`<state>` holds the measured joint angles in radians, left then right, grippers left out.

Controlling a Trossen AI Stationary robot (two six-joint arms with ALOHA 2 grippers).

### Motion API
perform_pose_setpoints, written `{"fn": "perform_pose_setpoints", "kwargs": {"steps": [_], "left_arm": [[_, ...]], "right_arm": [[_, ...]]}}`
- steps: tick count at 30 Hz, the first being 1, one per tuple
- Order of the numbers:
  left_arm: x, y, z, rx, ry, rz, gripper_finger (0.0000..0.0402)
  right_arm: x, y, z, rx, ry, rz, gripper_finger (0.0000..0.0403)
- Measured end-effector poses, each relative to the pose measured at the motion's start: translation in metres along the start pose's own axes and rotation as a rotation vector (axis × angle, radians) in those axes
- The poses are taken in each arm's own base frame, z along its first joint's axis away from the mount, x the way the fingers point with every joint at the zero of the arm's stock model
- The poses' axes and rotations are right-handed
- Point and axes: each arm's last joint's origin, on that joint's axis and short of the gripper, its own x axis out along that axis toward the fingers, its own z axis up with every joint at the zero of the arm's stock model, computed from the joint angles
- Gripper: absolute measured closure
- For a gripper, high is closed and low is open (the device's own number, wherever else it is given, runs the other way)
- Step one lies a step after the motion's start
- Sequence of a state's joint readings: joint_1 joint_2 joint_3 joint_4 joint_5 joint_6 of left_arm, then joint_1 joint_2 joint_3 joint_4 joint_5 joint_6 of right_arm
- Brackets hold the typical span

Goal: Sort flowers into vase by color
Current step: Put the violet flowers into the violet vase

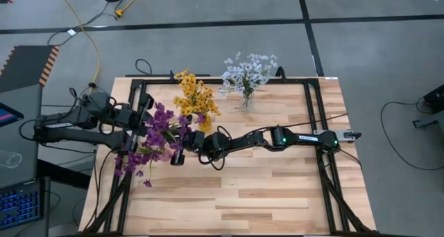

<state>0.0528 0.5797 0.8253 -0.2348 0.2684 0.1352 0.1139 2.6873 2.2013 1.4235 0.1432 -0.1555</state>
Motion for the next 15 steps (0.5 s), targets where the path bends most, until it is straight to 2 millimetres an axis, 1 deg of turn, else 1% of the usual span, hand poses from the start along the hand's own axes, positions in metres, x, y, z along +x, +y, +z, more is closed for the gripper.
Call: {"fn": "perform_pose_setpoints", "kwargs": {"steps": [6, 9, 15], "left_arm": [[0.000, 0.000, 0.000, -0.001, -0.001, 0.000, 0.0392], [-0.004, -0.001, 0.001, 0.002, -0.013, 0.002, 0.0392], [-0.018, -0.004, 0.007, -0.011, -0.064, 0.016, 0.0392]], "right_arm": [[0.000, 0.000, 0.000, 0.000, 0.000, 0.009, 0.0331], [0.000, 0.001, 0.000, 0.000, 0.001, 0.013, 0.0322], [0.000, 0.003, 0.000, 0.001, 0.001, 0.027, 0.0281]]}}
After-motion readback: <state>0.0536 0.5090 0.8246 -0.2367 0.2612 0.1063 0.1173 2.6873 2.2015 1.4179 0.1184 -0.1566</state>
